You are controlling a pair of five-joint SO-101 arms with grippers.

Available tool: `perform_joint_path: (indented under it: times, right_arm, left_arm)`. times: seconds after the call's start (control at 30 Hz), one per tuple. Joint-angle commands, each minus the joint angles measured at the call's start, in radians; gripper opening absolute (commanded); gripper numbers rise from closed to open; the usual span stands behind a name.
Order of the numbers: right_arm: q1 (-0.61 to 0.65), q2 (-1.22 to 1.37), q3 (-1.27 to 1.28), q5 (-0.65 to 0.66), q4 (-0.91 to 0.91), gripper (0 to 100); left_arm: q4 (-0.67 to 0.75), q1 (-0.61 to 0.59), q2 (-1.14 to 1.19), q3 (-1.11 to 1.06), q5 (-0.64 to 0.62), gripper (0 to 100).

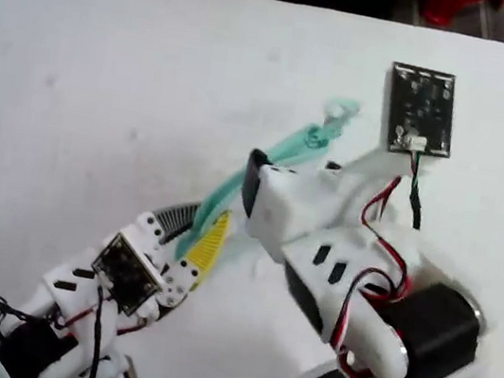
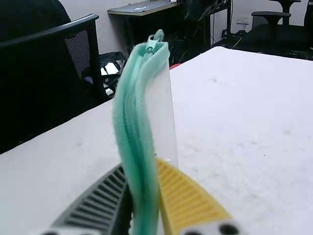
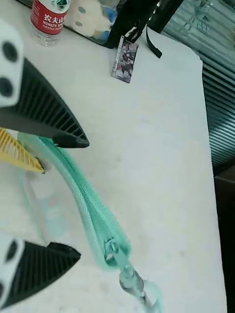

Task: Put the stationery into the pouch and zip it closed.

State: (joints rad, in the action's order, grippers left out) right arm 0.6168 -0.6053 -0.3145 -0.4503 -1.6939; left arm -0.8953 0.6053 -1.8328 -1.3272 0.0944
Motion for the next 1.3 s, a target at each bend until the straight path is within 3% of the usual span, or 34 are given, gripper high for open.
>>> perform_joint_path:
  times: [0.0,0.23,0.43,0.57,0.67,0.73,0.8,0.87,1.07,1.13,1.27]
  right_arm:
    - [0.016,0.045,-0.029,-0.018,-0.027,29.7]
    - [0.002,0.182,-0.049,-0.029,-0.025,29.6]
    - [-0.162,0.3,-0.049,-0.084,-0.025,29.5]
    - [-0.188,0.381,-0.049,-0.072,-0.025,25.8]
    - [-0.18,0.441,-0.049,0.008,-0.018,9.1]
    - [-0.171,0.476,-0.049,0.19,-0.018,0.9]
    - [-0.157,0.49,-0.049,0.325,-0.025,2.2]
    - [-0.145,0.49,-0.049,0.313,-0.028,1.6]
    - [-0.111,0.41,-0.066,0.305,-0.022,1.7]
    - [-0.113,0.412,-0.12,0.305,-0.016,1.7]
    - [-0.097,0.467,-0.27,0.299,0.018,1.7]
  left_arm:
    - [-0.011,-0.005,0.012,-0.005,0.006,2]
    - [-0.011,-0.007,0.012,-0.005,0.006,2]
    - [-0.011,-0.008,0.012,-0.005,0.006,2]
    - [-0.011,-0.005,0.012,-0.005,0.006,2]
    - [-0.011,-0.005,0.012,-0.002,0.012,3]
    - [-0.009,-0.007,0.012,0.003,0.011,6]
    - [-0.017,-0.013,0.012,0.011,0.006,14]
    - [-0.018,-0.025,0.012,0.006,0.005,20]
    - [-0.02,-0.039,0.012,0.018,0.005,20]
    - [-0.071,-0.039,0.012,0.075,0.005,21]
    - [-0.324,-0.039,0.012,0.342,0.005,23]
